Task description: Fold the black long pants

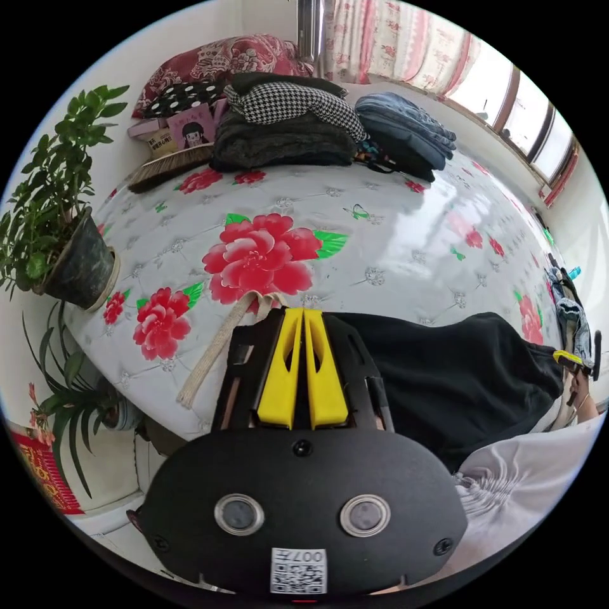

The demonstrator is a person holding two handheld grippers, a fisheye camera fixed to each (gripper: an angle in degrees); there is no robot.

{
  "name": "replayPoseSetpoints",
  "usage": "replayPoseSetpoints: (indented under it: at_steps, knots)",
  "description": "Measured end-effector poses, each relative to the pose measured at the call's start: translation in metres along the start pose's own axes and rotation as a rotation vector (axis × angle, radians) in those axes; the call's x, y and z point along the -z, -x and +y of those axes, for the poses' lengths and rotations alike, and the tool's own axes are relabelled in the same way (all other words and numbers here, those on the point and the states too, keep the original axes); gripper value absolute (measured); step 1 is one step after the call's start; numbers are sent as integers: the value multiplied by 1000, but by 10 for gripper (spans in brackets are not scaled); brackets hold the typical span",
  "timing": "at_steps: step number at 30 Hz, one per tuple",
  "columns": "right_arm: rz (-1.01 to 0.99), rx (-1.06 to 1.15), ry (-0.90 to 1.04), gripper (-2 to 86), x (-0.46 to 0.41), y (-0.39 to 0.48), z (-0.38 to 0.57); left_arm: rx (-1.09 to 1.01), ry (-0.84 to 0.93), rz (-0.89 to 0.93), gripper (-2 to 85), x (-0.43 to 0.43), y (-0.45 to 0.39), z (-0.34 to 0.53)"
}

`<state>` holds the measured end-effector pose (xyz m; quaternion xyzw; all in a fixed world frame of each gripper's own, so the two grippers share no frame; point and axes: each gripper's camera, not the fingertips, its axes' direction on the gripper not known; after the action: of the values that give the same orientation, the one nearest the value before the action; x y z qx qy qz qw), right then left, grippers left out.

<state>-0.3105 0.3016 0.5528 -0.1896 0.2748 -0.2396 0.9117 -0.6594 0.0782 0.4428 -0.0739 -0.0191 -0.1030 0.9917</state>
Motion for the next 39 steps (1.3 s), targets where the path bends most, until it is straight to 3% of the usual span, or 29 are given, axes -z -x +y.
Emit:
replayPoseSetpoints:
  at_steps: [5, 7, 11, 14, 17, 20, 24, 28, 34, 39]
  knots:
    - [-46, 311, 105, 23, -46, 48, -30, -57, 150, -80, -10, -11, -22, 27]
    - [53, 409, 149, 13, -63, 61, -32, -81, 184, -116, -10, -20, -27, 33]
    - [-37, 383, 141, 2, -50, 27, -31, -78, 177, -142, -10, -25, -33, 38]
    - [-167, 226, 28, -1, -26, -30, -24, -79, 169, -164, -10, -26, -38, 43]
    - [19, -30, -83, -1, -30, -83, -4, -54, 135, -165, -10, -23, -37, 52]
    - [-169, -123, -67, 1, -45, -118, 23, -18, 152, -145, -10, -16, -32, 55]
    - [-252, -278, -266, 20, -24, -150, 122, -29, 80, -125, -9, 13, -30, 66]
    - [-197, -544, -365, 54, -25, -194, 269, -47, -43, -18, -9, 53, -24, 96]
    - [-231, -1029, -493, 73, -53, -303, 469, -152, 19, 59, -1, 58, -35, 136]
    - [-312, -1042, -528, 78, -98, -375, 513, 5, 70, 149, 21, 54, -45, 167]
